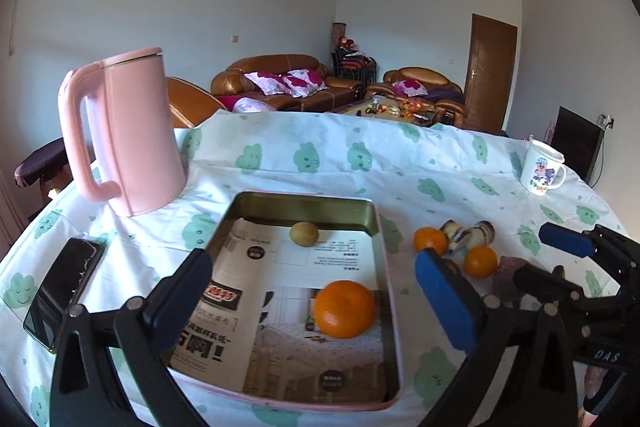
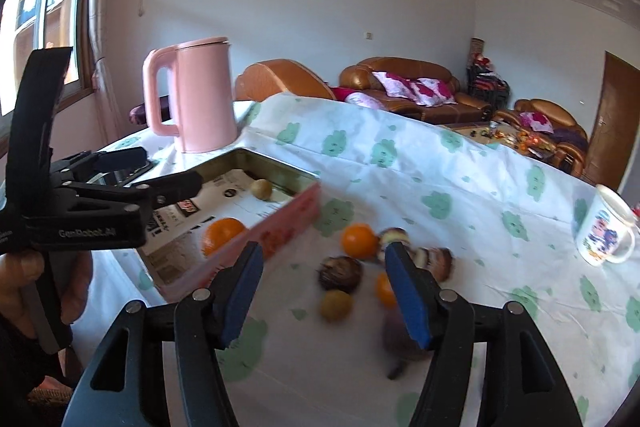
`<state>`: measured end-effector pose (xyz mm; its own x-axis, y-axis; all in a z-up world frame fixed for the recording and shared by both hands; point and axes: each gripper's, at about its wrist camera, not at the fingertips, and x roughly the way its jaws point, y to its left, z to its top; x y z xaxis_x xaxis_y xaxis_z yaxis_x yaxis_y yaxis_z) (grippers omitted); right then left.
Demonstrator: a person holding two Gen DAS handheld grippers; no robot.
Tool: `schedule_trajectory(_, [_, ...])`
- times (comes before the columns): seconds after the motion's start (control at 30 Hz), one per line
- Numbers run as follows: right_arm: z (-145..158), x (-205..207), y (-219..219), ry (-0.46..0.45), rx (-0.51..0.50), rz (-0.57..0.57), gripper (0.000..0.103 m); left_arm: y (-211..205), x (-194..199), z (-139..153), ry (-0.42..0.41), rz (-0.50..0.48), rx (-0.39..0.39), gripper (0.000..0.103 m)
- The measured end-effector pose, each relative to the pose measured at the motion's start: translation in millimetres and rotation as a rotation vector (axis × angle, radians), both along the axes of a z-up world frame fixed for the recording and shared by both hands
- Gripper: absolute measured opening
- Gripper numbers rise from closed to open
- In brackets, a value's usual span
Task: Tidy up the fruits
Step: 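Grasp the dark brown mangosteen with the right gripper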
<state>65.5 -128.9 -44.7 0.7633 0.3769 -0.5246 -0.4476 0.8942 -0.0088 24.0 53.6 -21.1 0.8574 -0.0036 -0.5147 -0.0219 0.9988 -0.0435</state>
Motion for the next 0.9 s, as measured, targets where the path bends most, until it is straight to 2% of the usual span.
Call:
schedule_trajectory(0.13, [-11.3,1.7,-56.8,0.039,-0.016,-0.163,0.065,-38.8,-0.4,-2.9,0.006,-0.078,0.019,0.103])
schedule_trajectory(0.3, [-29.7,12.4,-97.0,0.132,0.003,-0.251,0.065,-77.2,2.2,-13.0,0.035,-0.138,0.062,0.103])
schedule_trajectory(0.57, [-50.4,24.0,-102.8,0.239,0.002,-0.247,0.064,-117.6,12.9,-24.5,0.078,-0.198,0.098,0.102])
schedule_trajectory(0.67, [-59.1,28.3,-103.0,0.283,0.011,-0.23,0.058,-128.5,20.9,-29.4,0.111,-0.222,0.09,0.1])
schedule_trajectory(0.73, [-59.5,31.0,-104.9,0.292,0.034,-0.227,0.044,-132.9,26.4,-32.5,0.136,-0.23,0.071,0.1])
schedule_trajectory(0.77, [-59.3,31.8,-104.4,0.291,0.032,-0.22,0.039,-134.5,28.6,-34.0,0.146,-0.233,0.063,0.096])
schedule_trajectory(0.9, [-56.9,32.6,-106.0,0.274,0.048,-0.225,0.039,-143.5,32.2,-38.6,0.169,-0.257,0.049,0.095])
